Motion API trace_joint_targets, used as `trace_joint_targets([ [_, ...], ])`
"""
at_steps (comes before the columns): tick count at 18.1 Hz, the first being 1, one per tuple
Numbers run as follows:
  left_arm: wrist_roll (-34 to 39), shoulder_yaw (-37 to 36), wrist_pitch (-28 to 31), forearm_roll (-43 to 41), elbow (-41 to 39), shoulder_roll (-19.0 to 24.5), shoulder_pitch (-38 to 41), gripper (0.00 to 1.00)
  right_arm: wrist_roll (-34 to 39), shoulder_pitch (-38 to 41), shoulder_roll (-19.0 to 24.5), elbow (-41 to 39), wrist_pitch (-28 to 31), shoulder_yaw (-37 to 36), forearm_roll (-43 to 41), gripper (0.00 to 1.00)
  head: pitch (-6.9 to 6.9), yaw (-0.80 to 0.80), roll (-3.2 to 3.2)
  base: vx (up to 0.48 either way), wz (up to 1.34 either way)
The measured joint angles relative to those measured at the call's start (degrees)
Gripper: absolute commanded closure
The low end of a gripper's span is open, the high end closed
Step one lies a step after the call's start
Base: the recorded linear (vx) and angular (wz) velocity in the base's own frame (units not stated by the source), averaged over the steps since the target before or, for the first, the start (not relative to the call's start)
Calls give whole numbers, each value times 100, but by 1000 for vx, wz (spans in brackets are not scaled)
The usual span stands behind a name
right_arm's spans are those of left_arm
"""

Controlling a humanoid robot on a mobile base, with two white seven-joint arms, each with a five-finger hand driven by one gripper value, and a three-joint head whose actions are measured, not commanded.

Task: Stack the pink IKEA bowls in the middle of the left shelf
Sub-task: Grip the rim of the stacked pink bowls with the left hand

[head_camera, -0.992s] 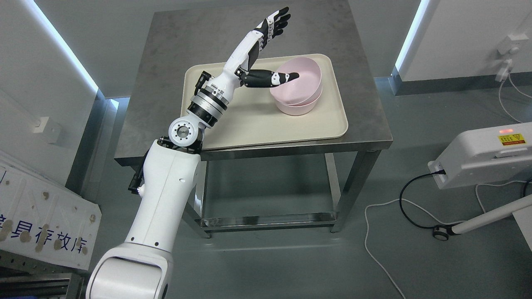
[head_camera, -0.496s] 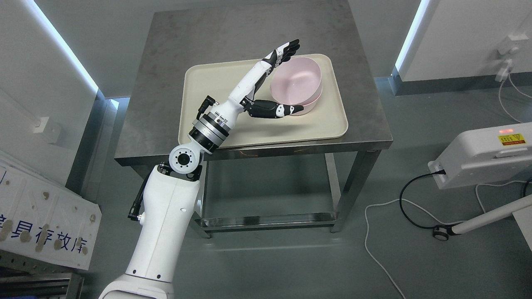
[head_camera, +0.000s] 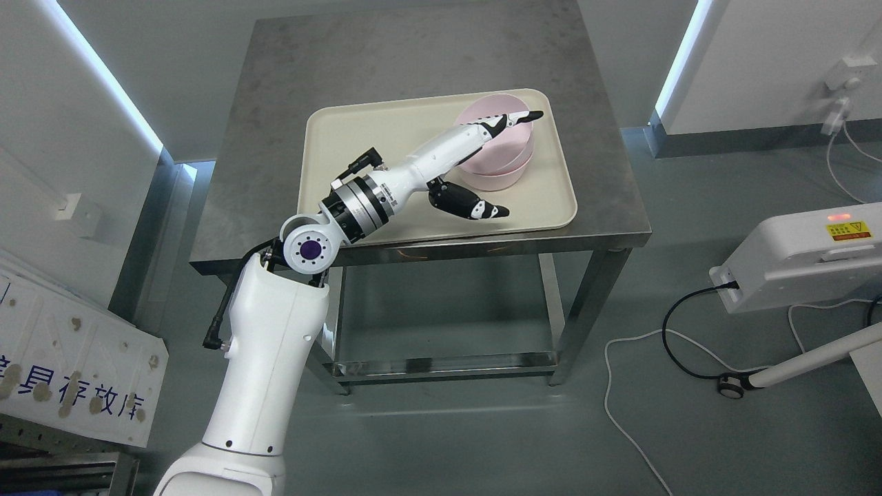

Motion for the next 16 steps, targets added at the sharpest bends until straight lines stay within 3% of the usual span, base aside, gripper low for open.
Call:
trace_joint_targets([
  [7, -17, -7, 12, -1193, 226, 146, -396, 12, 0, 0, 0, 0, 0, 0, 0, 0, 0, 0, 0, 0, 0],
  [16, -26, -165, 20, -1634, 349, 198, -459, 21, 0, 0, 0, 0, 0, 0, 0, 0, 0, 0, 0, 0, 0],
])
